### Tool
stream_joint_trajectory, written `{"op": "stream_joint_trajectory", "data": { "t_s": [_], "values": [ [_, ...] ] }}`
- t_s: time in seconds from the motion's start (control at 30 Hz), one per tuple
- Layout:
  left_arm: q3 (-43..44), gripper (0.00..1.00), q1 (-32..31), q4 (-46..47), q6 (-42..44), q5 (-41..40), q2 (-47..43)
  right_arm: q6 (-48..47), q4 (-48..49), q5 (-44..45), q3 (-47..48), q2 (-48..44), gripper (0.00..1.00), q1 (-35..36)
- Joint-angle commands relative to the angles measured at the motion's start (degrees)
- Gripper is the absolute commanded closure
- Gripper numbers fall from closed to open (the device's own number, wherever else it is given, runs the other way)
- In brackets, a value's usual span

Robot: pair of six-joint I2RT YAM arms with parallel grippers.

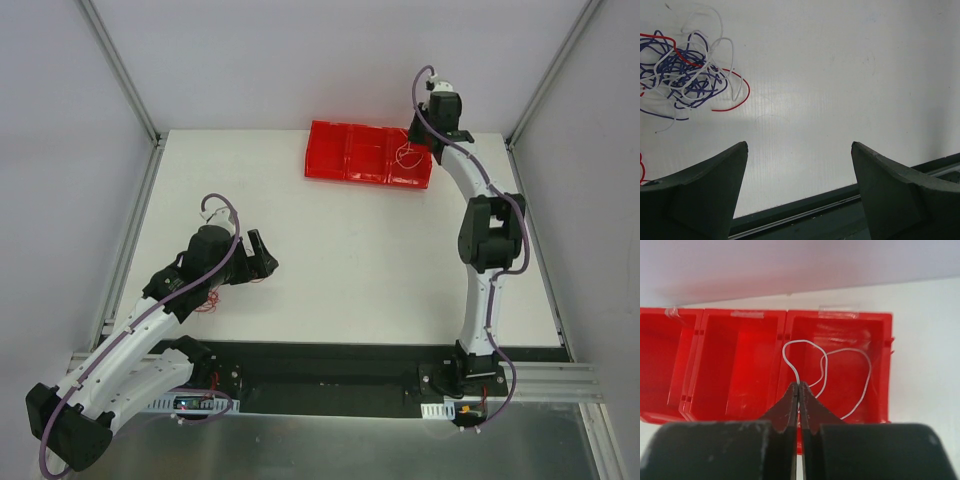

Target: Untangle the cables

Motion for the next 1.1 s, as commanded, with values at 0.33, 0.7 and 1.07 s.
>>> {"op": "stream_joint_trajectory", "data": {
  "t_s": [0.33, 0.7, 1.07],
  "values": [
    [0.44, 0.16, -0.06, 0.85, 0.30, 0.38, -1.71, 6.43, -4.01, -3.40, 6.30, 11.08, 1.00, -2.21],
    [5.09, 0.01, 4.23, -11.26, -5.32, -17.09, 4.00, 1.25, -19.96, 2.11, 12.09, 3.72, 0.42, 0.25],
    [-1.40, 0.01, 23.58, -7.16, -9.19, -13.95, 6.89, 2.29, -17.03, 6.02, -24.42, -24.13, 0.21, 9.20]
  ]
}}
